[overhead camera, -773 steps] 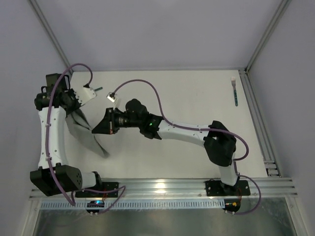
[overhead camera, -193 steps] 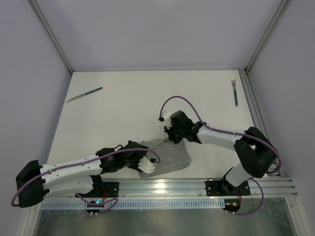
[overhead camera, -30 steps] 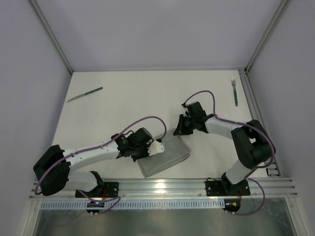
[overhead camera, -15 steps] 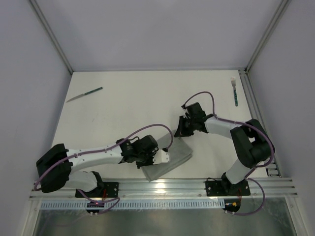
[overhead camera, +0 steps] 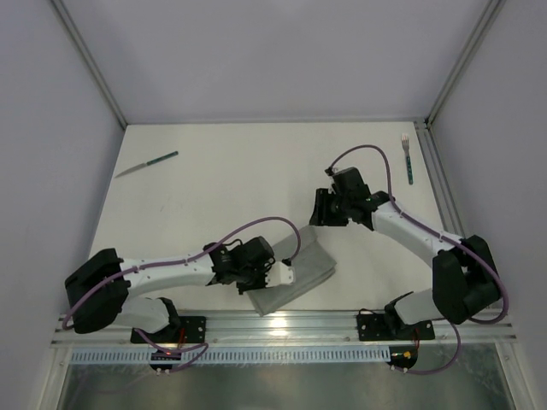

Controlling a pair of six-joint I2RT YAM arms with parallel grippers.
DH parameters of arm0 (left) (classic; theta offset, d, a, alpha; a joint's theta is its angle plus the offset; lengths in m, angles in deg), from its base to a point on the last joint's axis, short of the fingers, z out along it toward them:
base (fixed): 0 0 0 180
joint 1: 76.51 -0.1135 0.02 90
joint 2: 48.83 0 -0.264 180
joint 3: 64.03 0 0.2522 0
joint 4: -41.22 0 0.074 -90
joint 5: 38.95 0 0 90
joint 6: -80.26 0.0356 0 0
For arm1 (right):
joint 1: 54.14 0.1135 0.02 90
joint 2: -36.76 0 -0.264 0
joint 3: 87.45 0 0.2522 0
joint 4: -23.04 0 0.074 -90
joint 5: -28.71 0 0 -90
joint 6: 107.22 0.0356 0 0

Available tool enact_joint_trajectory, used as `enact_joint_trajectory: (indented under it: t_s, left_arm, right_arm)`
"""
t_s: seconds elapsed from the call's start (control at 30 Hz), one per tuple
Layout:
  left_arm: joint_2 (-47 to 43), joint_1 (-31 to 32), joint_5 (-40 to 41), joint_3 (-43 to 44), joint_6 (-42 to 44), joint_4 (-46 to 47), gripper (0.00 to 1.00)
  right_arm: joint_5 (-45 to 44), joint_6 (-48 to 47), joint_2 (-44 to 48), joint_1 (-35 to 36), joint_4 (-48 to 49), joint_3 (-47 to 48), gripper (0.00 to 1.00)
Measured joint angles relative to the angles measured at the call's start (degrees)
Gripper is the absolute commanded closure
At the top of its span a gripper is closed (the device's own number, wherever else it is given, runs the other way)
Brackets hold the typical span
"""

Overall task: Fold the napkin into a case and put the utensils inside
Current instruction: Smooth out the 2/3-rectangle-folded napkin at the center of the board.

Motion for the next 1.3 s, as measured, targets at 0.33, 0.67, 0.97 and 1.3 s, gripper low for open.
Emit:
enact_joint_trajectory:
  t_s: [0.33,0.67,0.97,1.3]
  left_arm:
    - [0.7,0.0,-0.5,-1.1,1.5,1.2,0.9]
    - [1.0,0.0,-0.5,-1.1,2.9,1.2,0.76]
    - [1.0,0.0,-6.1,12.3,1.5,-7.7,0.55]
    - [3.4,-12.6,-11.7,20.5,-2.6,-14.8,0.94]
  right_arm:
    - [-2.3,-0.2,-0.9,10.2,3.1,0.3,0.76]
    - [3.3,5.9,-11.1,4.9,15.8,-6.7,0.89]
    - [3.1,5.9,-11.1,4.8,17.7,-7.3,0.9]
    - [2.9,4.8,-11.0,4.8,17.6,-7.2,0.91]
